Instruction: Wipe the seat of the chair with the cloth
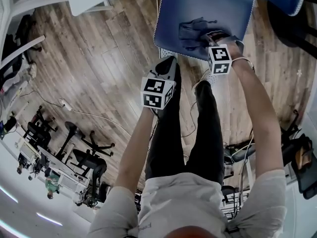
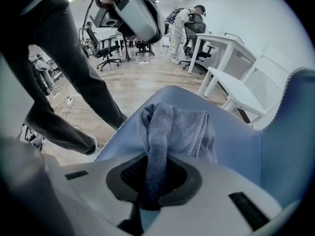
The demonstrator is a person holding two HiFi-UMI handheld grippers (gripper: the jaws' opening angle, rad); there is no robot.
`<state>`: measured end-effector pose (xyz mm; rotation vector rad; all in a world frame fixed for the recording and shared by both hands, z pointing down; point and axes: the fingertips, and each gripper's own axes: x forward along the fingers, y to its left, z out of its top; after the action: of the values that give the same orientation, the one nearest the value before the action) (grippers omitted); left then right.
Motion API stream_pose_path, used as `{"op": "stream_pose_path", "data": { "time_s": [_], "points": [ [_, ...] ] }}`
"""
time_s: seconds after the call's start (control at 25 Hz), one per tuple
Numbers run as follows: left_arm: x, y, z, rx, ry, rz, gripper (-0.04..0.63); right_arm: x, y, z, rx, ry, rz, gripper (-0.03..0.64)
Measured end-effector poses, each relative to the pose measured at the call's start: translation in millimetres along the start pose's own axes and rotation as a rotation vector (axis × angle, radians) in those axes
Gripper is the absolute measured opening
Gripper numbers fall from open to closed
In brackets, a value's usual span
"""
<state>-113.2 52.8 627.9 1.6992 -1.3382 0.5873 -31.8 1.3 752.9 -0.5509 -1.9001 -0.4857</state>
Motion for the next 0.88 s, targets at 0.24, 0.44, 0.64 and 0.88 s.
{"op": "stream_pose_path", "data": {
  "time_s": [0.24,0.44,0.64,0.88],
  "points": [
    [7.5,-23.6,-2.3,-0.003,-0.015,0.003,0.028,-4.7,10.0,-15.5,0.009,-0.005,-0.012,0.048],
    [13.5,-45.7,-2.6,-0.005,-0.027,-0.001,0.028,-10.3,18.5,-27.9,0.028,0.002,-0.009,0.048],
    [10.5,-59.7,5.1,-0.005,-0.052,0.01,0.028,-17.6,31.1,-43.1,0.022,0.021,0.012,0.048],
    [3.1,-69.2,7.5,-0.022,-0.077,0.032,0.028,-21.6,43.8,-54.5,0.063,0.008,-0.009,0.048]
  ]
}}
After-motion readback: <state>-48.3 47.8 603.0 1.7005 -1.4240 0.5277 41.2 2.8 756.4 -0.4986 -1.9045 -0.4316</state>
